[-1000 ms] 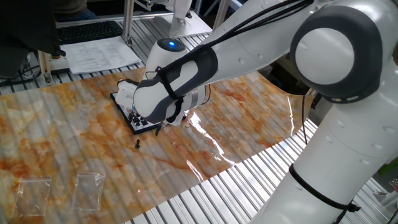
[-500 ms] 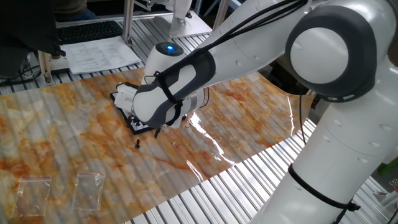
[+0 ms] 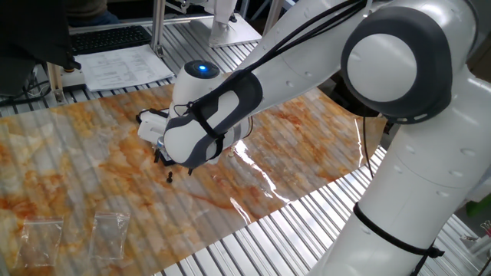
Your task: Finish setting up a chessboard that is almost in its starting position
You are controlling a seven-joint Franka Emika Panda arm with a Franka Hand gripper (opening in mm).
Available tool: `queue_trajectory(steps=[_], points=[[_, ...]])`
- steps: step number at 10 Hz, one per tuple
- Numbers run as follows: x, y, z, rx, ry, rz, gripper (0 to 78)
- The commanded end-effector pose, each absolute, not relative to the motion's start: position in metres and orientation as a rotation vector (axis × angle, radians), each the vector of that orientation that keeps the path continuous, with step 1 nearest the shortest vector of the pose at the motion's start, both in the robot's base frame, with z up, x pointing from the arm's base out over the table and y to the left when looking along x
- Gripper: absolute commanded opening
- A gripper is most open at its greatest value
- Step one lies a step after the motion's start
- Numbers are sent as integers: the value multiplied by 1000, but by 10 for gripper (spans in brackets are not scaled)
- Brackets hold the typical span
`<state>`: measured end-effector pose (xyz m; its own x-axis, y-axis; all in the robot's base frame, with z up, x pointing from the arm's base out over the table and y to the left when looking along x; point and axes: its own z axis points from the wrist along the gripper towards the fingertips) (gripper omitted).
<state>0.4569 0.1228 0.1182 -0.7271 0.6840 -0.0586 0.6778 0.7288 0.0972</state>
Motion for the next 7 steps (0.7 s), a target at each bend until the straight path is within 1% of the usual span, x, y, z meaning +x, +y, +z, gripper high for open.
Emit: queue_trajectory(steps=[1,7], points=[[457,126,118,1119,2830,101,775],[457,126,117,1128,2826,103,775]])
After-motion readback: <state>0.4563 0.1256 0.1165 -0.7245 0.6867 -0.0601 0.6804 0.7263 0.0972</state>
